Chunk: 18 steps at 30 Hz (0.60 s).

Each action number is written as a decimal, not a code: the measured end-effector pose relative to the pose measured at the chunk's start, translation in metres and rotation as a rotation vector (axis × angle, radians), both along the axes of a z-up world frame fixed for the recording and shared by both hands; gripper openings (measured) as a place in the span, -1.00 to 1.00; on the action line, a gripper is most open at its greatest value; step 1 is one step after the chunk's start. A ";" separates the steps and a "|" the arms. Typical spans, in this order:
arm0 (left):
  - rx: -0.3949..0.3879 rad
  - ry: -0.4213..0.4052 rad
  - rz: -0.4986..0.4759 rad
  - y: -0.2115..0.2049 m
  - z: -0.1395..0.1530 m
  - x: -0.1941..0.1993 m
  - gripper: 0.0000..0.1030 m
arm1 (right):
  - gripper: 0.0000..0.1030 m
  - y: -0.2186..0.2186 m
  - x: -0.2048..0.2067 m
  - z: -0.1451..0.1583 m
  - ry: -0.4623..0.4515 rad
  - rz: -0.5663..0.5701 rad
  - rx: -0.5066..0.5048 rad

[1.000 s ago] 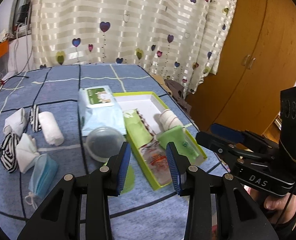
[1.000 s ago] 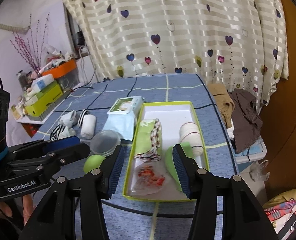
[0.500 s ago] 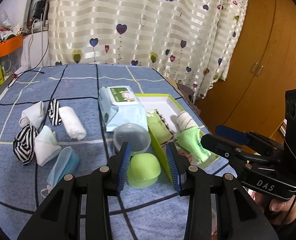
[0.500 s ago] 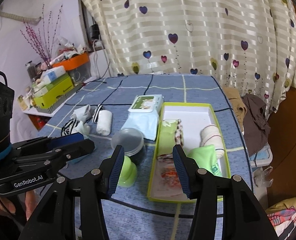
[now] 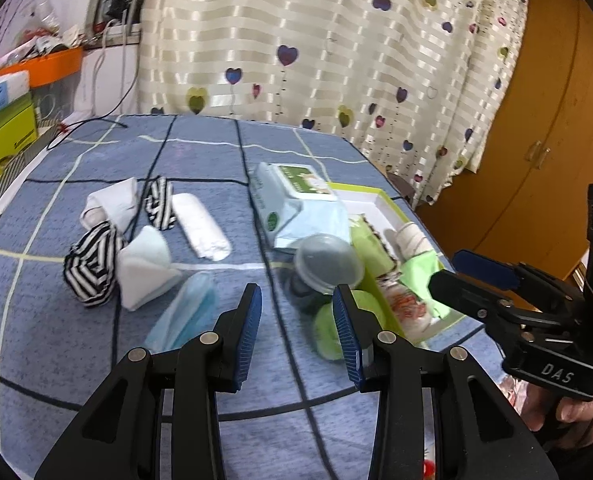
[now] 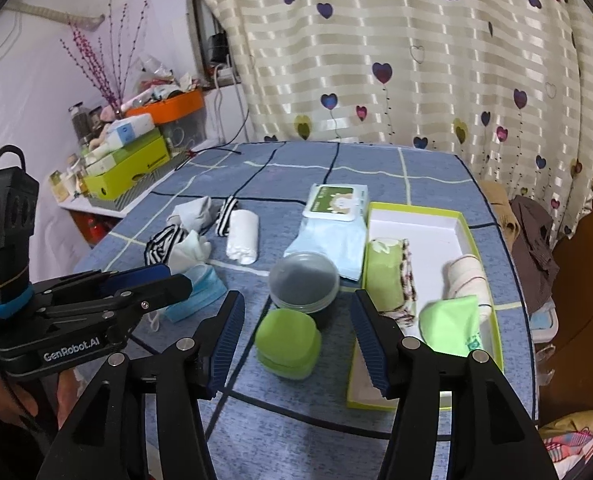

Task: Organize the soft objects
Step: 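Move the left tool to the blue face mask and grasp it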

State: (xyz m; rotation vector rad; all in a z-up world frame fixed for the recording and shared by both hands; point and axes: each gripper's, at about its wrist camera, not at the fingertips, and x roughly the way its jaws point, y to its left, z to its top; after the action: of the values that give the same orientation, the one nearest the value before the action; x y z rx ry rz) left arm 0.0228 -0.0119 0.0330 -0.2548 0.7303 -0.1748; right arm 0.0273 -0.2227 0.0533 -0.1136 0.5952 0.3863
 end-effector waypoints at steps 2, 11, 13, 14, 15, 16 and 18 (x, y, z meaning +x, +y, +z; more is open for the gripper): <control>-0.001 0.011 0.020 0.008 -0.003 0.000 -0.25 | 0.07 0.004 0.001 -0.001 0.003 0.006 -0.005; -0.010 0.048 0.068 0.034 -0.017 0.004 -0.25 | 0.07 0.022 0.011 -0.008 0.023 0.043 -0.020; -0.006 0.054 0.075 0.040 -0.020 0.006 -0.25 | 0.07 0.027 0.013 -0.009 0.025 0.054 -0.024; -0.002 0.061 0.079 0.042 -0.022 0.008 -0.25 | 0.07 0.029 0.015 -0.009 0.026 0.062 -0.027; -0.001 0.069 0.081 0.046 -0.024 0.010 -0.25 | 0.07 0.033 0.018 -0.010 0.029 0.069 -0.031; 0.004 0.077 0.083 0.048 -0.026 0.012 -0.25 | 0.07 0.034 0.019 -0.010 0.031 0.073 -0.034; 0.021 0.096 0.089 0.052 -0.031 0.017 -0.25 | 0.07 0.038 0.024 -0.012 0.038 0.085 -0.038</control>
State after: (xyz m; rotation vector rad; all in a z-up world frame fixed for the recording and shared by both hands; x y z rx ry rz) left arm 0.0399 0.0398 0.0016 -0.2762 0.8140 -0.0710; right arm 0.0508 -0.1844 0.0411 -0.1691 0.6369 0.4602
